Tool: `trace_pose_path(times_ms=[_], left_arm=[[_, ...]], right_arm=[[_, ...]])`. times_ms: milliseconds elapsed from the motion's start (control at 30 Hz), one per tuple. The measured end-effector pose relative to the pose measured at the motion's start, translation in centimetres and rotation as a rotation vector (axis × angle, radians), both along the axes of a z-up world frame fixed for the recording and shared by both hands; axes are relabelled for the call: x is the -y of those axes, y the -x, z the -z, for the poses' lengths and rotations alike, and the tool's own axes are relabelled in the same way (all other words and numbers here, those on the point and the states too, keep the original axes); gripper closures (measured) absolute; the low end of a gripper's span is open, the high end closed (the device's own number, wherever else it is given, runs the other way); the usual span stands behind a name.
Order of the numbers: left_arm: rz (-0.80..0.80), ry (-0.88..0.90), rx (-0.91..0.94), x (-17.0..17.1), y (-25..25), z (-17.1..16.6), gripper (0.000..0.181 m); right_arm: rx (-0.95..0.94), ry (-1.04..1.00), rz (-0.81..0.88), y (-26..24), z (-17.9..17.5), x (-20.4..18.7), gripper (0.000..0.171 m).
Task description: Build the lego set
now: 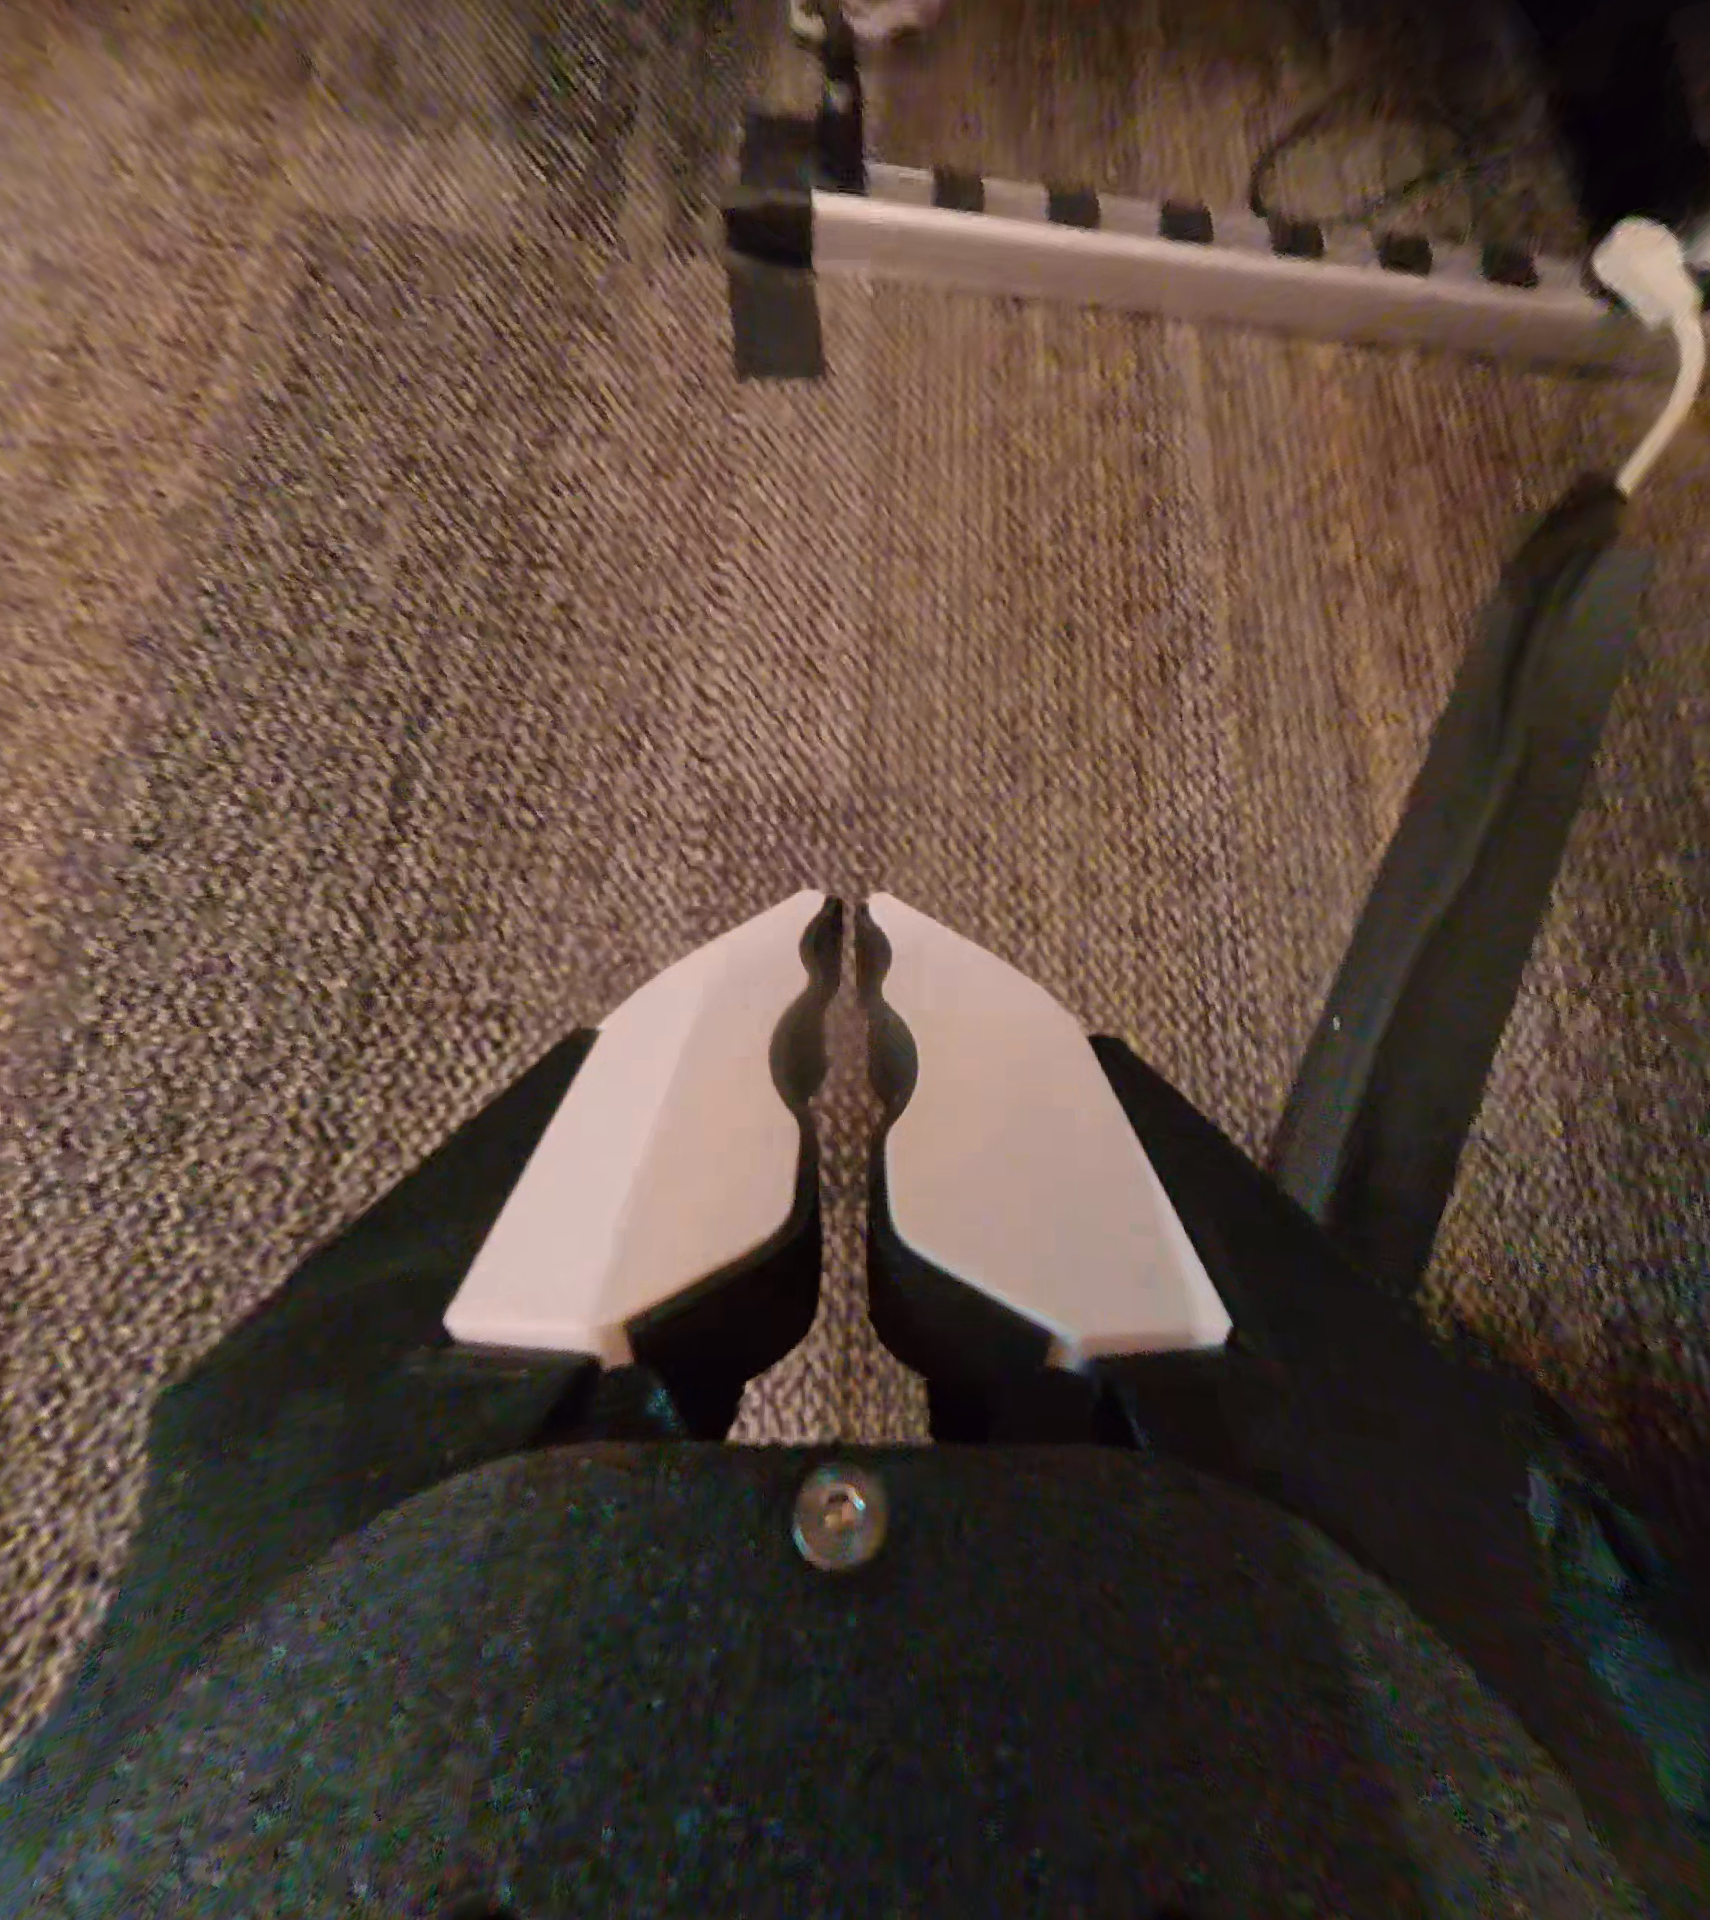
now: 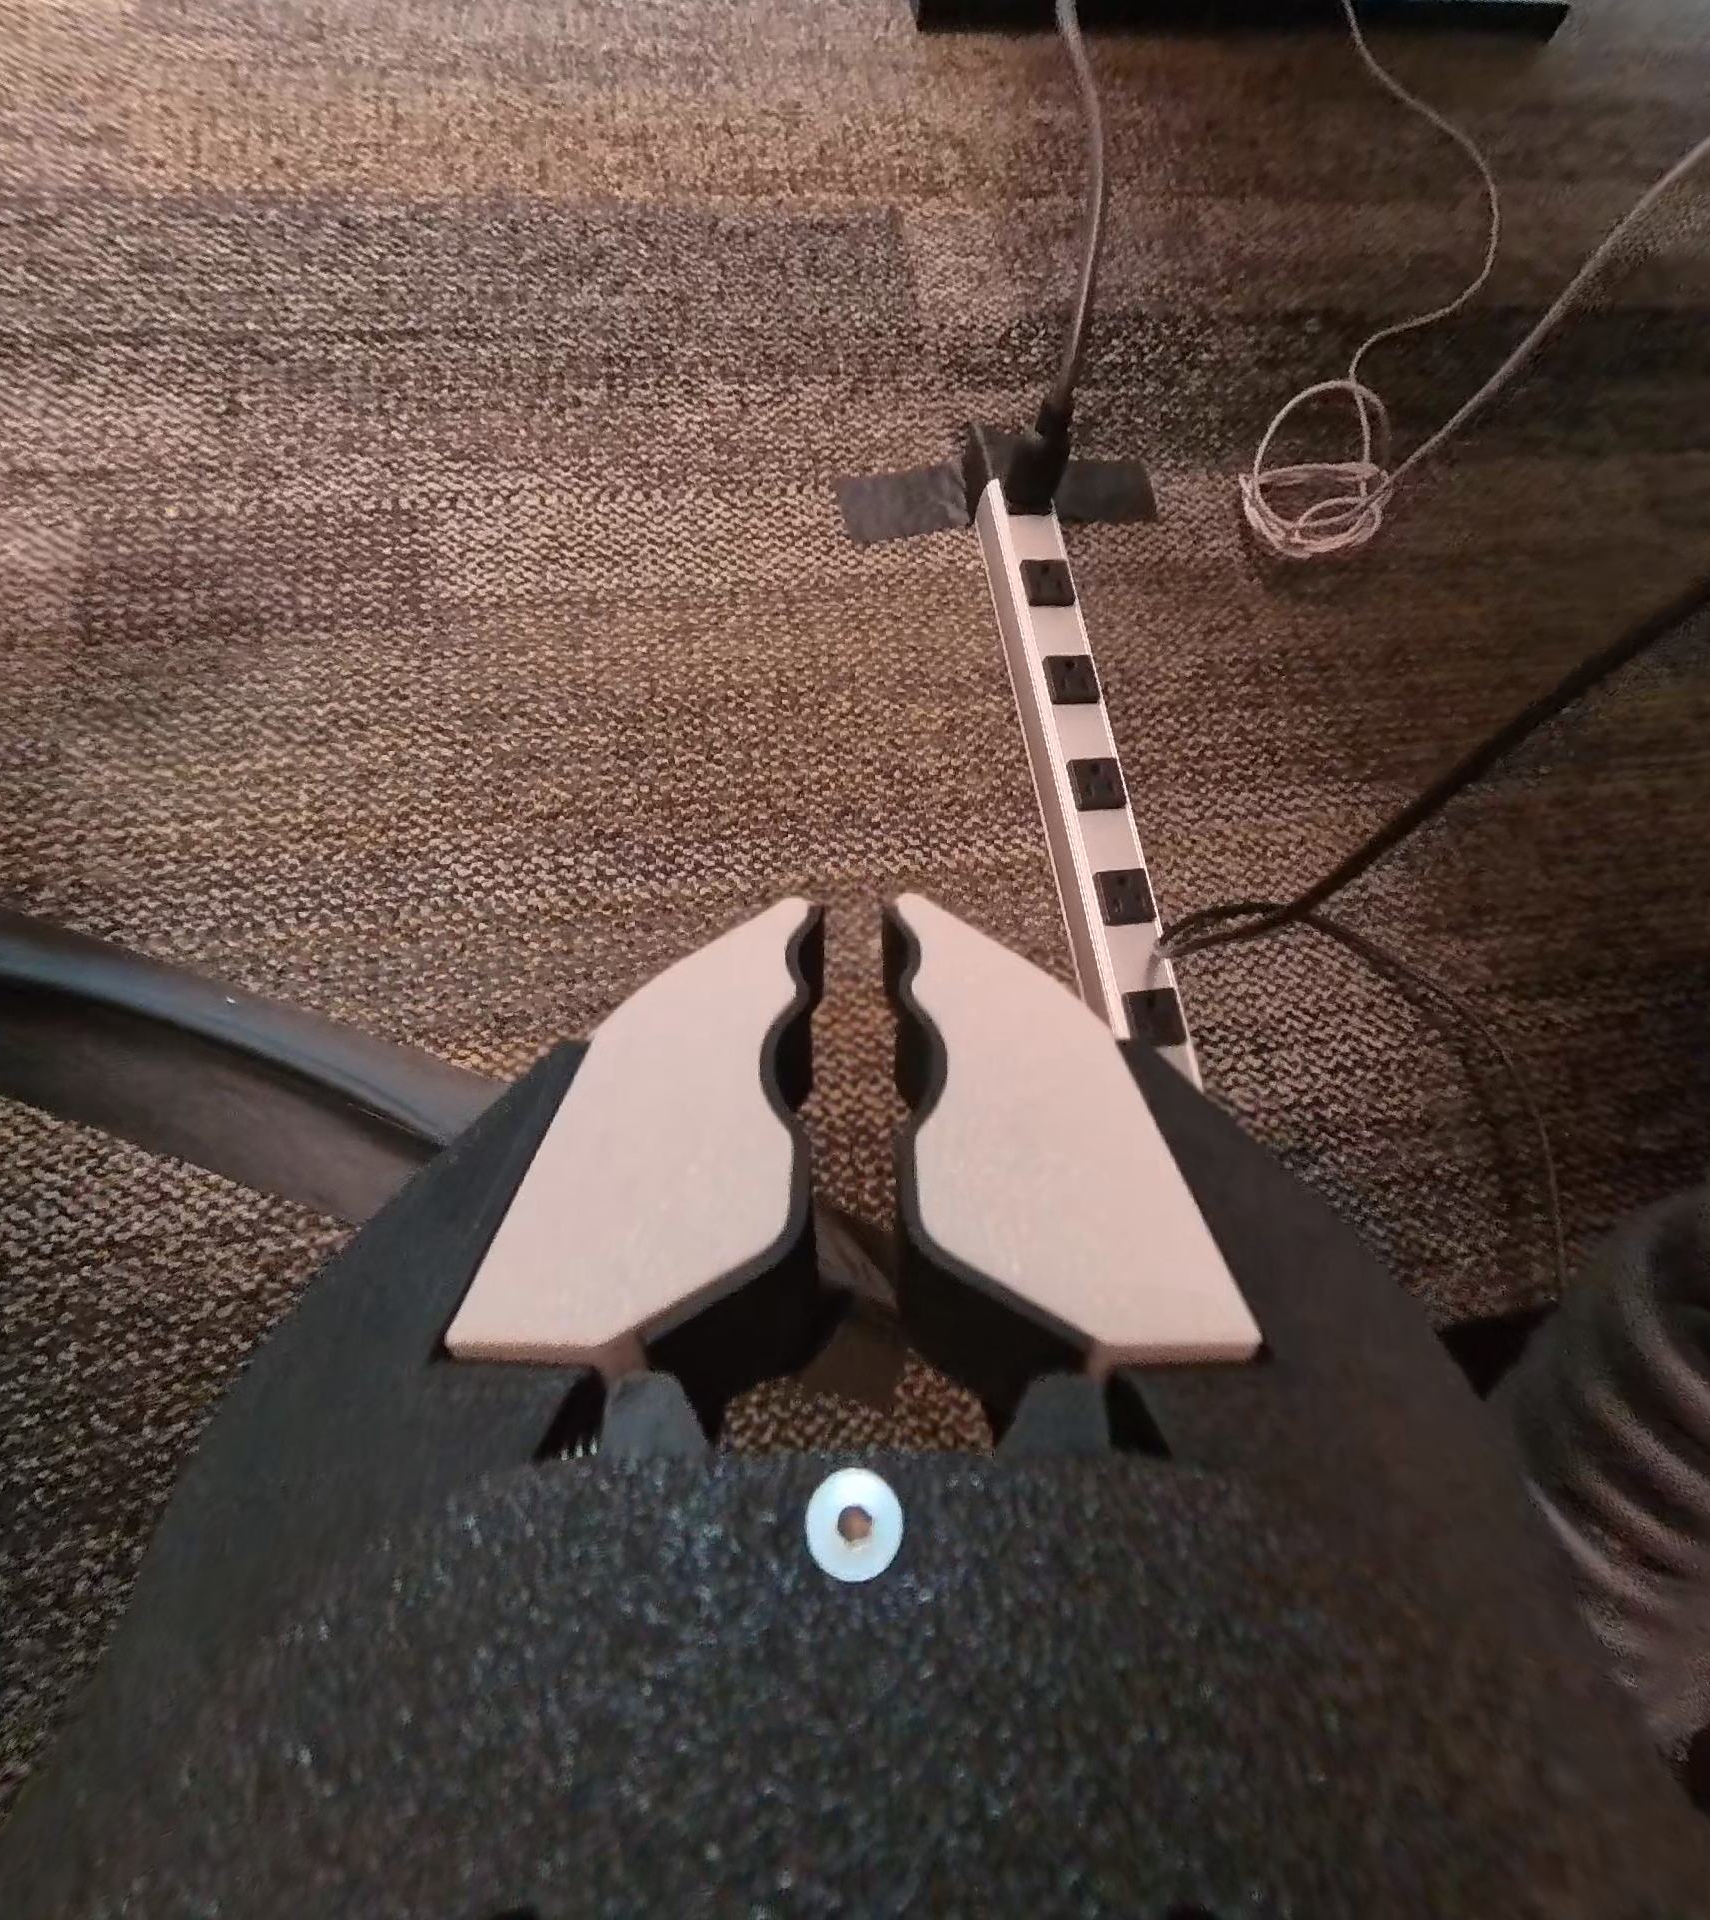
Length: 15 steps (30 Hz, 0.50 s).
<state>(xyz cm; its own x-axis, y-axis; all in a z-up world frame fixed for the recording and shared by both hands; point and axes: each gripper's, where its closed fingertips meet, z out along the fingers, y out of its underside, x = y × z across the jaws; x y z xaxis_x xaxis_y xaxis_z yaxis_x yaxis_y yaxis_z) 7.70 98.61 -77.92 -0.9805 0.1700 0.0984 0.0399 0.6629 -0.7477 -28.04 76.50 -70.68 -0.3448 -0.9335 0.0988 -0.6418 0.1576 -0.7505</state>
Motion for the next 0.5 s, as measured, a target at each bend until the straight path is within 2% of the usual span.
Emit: trace_pose_path(times_ms=[100,500], left_arm=[[0.053,-0.009,-0.004,-0.5,2.1,0.6,0.179],[0.183,0.063,0.017,2.5,6.2,-0.5,0.179]], right_arm=[[0.014,-0.012,0.010,-0.1,0.4,-0.1,0.161],[0.028,-0.010,0.010,-0.1,2.2,-0.6,0.160]])
